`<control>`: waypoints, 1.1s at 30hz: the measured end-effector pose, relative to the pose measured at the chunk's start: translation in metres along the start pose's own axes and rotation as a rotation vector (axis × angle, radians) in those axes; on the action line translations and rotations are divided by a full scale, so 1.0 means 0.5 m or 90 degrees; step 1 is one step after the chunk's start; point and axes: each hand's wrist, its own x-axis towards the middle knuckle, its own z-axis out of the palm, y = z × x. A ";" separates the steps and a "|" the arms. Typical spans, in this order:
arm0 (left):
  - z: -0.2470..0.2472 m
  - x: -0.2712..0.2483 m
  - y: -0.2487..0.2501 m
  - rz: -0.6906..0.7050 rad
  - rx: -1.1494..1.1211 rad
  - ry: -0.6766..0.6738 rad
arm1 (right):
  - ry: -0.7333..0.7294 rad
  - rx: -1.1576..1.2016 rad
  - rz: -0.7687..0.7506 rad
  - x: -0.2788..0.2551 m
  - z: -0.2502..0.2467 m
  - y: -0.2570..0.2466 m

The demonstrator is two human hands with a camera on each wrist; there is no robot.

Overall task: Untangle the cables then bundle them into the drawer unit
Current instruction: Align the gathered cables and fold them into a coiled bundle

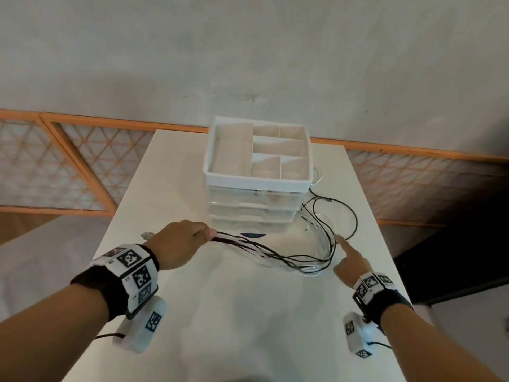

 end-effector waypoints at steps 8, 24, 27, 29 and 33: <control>0.015 -0.036 0.102 0.086 0.024 0.020 | 0.067 0.185 -0.499 -0.233 -0.005 -0.240; 0.092 -0.095 0.026 0.119 -0.010 0.024 | 0.054 0.027 -0.429 -0.275 0.072 -0.277; 0.087 -0.091 0.044 0.160 0.040 0.035 | 0.049 -0.042 -0.478 -0.310 0.085 -0.318; 0.068 -0.097 0.051 0.182 -0.034 0.049 | 0.053 0.017 -0.487 -0.312 0.080 -0.333; 0.026 -0.122 0.042 0.098 -0.419 -0.003 | 0.066 0.209 -0.480 -0.294 0.043 -0.307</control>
